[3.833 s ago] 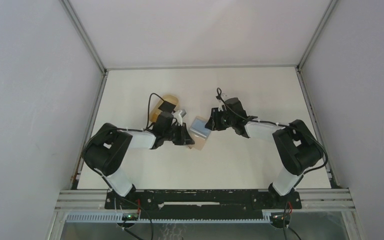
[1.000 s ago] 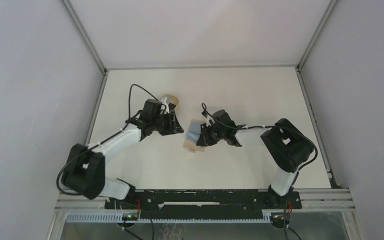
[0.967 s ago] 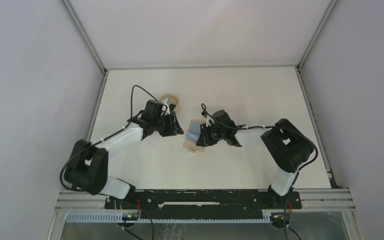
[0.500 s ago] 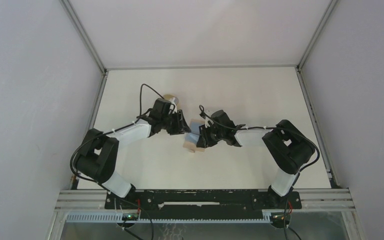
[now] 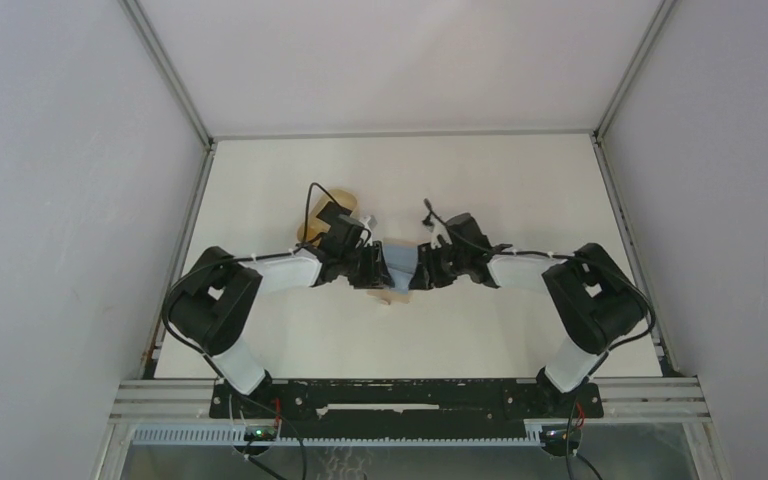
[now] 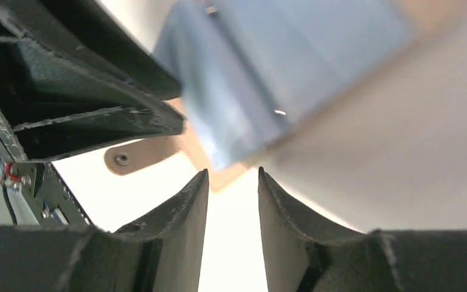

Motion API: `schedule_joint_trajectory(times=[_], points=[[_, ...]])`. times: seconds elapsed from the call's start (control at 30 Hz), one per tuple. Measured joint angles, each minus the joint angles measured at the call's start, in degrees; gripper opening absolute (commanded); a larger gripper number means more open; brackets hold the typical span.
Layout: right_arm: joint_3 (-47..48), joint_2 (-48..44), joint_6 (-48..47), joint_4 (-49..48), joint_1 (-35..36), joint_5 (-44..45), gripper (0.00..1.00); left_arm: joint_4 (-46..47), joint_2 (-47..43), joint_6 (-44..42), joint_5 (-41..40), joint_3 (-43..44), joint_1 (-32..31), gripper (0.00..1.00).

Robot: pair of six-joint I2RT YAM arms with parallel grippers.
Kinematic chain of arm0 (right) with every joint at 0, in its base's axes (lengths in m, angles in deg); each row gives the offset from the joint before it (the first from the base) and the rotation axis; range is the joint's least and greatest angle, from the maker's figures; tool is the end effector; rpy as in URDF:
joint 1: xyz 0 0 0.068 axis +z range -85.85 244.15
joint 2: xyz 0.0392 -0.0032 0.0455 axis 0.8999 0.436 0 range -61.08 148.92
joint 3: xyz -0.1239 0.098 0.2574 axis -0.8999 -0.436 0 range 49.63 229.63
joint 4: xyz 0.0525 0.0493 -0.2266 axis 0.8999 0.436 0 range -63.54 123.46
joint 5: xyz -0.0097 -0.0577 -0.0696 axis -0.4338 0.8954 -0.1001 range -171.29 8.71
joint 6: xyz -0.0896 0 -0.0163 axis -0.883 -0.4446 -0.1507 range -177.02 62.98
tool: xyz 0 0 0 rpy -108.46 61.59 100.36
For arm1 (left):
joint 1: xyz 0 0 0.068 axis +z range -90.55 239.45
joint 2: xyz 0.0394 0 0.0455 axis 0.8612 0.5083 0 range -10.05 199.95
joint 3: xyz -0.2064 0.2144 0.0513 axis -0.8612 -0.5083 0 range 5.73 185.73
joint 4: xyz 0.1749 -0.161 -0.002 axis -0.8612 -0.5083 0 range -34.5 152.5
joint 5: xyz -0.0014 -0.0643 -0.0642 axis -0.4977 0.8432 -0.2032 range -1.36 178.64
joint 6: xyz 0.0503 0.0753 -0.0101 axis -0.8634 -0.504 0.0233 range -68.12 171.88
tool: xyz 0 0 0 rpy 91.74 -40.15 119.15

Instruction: Take the credit cards out of the card holder

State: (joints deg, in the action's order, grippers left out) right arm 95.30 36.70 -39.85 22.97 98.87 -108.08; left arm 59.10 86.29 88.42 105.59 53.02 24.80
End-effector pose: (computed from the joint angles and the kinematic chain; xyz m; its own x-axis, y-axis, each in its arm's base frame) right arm 0.2578 0.2233 0.1583 -0.8118 -0.2418 -0.5316 -0.5375 0.6651 0.5183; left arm 0.2615 -0.2096 0.1587 -0.9348 -0.0460 -0.3521 0.1663 0.8195 -0.5485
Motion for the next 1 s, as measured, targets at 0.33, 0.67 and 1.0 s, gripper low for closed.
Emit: schedule_joint_trajectory(times=[0.33, 0.67, 1.0], points=[[9.4, -0.2, 1.4, 3.2, -8.1, 3.8, 0.47, 5.0, 1.1, 1.2, 1.1, -1.1, 0.0, 0.42], [17.5, 11.0, 1.4, 5.6, -2.3, 8.5, 0.43, 6.2, 1.1, 1.6, 1.3, -1.8, 0.2, 0.41], [13.6, 9.6, 2.1, 3.1, -1.7, 6.8, 0.42, 7.6, 1.2, 2.6, 1.7, -2.6, 0.3, 0.41]])
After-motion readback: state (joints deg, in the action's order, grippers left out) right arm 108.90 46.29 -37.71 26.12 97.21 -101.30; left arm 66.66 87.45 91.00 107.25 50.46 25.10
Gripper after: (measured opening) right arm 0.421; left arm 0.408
